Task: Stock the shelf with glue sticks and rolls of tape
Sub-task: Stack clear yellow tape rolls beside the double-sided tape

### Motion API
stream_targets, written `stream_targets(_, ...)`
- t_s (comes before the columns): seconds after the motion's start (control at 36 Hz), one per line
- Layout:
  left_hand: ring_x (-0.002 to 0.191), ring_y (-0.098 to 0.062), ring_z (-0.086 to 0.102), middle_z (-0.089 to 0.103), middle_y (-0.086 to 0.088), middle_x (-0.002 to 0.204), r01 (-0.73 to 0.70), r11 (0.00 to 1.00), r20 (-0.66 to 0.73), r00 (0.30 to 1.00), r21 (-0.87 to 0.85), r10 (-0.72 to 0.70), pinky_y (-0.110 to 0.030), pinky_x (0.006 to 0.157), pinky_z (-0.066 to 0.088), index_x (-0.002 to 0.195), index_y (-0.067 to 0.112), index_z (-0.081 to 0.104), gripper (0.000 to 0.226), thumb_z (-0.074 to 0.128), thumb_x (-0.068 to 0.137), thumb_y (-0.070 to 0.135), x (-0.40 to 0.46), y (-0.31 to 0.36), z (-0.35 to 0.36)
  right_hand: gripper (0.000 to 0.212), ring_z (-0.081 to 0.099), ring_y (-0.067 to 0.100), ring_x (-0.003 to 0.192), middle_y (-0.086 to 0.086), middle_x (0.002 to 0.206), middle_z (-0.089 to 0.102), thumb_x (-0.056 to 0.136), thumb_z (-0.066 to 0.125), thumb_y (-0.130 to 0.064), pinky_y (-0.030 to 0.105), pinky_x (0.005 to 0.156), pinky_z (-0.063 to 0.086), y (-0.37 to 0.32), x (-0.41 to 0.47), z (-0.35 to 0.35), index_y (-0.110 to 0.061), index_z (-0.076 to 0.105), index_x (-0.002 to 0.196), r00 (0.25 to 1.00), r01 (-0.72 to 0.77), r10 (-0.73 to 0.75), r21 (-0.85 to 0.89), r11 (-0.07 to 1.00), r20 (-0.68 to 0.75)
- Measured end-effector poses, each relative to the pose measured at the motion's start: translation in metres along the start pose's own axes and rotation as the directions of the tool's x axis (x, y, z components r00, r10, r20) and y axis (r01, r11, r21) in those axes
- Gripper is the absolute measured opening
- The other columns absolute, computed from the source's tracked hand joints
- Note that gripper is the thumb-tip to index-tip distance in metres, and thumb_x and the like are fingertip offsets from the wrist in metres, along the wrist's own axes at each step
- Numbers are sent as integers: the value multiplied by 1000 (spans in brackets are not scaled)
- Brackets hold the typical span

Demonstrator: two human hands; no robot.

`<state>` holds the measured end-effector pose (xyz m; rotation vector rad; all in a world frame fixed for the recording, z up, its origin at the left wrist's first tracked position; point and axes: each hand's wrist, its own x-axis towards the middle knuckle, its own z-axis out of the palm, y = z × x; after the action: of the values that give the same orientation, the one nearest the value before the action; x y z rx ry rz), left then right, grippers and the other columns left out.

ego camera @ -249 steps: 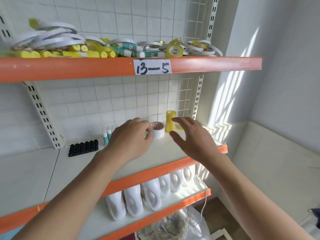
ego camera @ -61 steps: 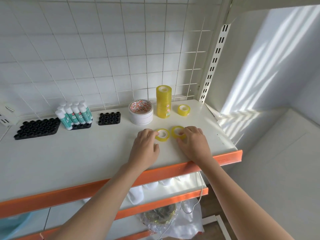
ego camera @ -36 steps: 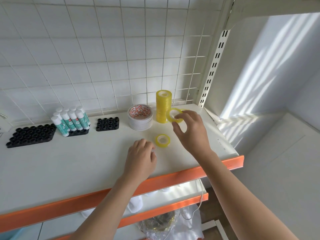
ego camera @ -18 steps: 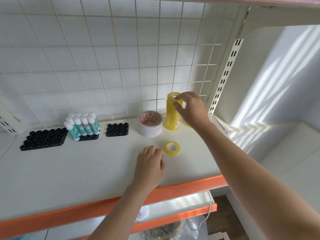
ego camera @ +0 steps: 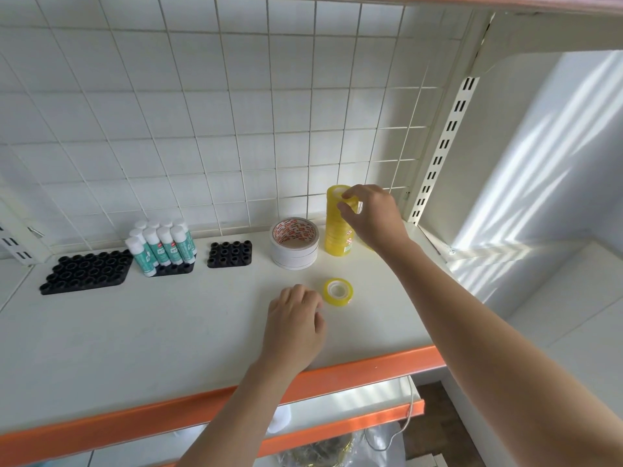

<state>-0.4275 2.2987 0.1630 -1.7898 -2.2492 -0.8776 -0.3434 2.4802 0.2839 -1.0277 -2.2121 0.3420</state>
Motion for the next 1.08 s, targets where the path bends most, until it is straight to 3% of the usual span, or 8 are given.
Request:
stream_targets(0.25,83,-22,52,54,5,86,23,1000,21,1000,-7,-23,-34,69,41,81,21,57,9,57,74,16,0,0,1,27,50,21,82,11,100,62,87,67,-26,26,66,32,-2,-2,-1,-10,65,109,999,-10,10,10,1000,31)
stream_targets(0.44,82,-21,52,53,6,85,22,1000,12,1000,-2,-22,-32,70,40,81,22,57,9,52,74,19,0,1,1,28,57,26,90,10,102,62,88,65,-31,27,66,34,-2,-1,-2,-15,63,111,999,-25,27,-42,999,39)
stream_targets(0.53,82,-22,53,54,5,86,25,1000,18,1000,-10,-25,-33,69,40,81,21,57,9,54,73,17,0,1,0,32,57,28,101,9,116,59,90,64,-34,28,68,37,-3,-3,-3,-17,60,117,997,-4,11,-88,996,71)
stream_targets(0.61,84,-23,52,54,4,87,28,1000,45,999,-8,-27,-34,71,39,82,21,57,10,58,74,15,-1,0,0,31,54,32,114,12,133,49,89,64,-29,34,76,47,-4,-15,-7,-14,61,117,997,58,-62,-79,995,-42)
stream_targets(0.69,84,-24,53,54,2,86,33,999,52,998,-9,-33,-35,70,39,81,20,57,9,54,73,17,0,1,0,21,57,33,103,9,116,59,88,64,-20,39,73,51,-5,-48,-8,-11,65,107,971,156,-167,-71,985,-169)
stream_targets(0.81,83,-27,54,55,-1,85,34,999,45,998,9,-35,-37,69,42,81,17,59,11,62,72,11,1,3,-2,15,58,30,99,4,107,62,88,66,-22,39,72,52,7,-101,7,-14,67,102,987,160,-161,-49,986,-15)
stream_targets(0.92,84,-29,55,56,-3,87,30,1000,45,999,2,-30,-38,70,43,83,16,60,10,58,74,12,1,4,-4,27,60,32,101,8,108,63,87,65,-35,40,81,52,23,-132,21,-13,69,101,987,78,-77,1,997,140)
stream_targets(1.08,79,-29,57,57,-1,84,2,1000,-3,1000,3,-2,-37,66,44,80,17,59,13,52,70,15,1,6,-5,36,62,41,94,13,107,65,73,61,-35,50,81,53,30,-137,27,-12,72,99,978,45,-35,-43,998,208)
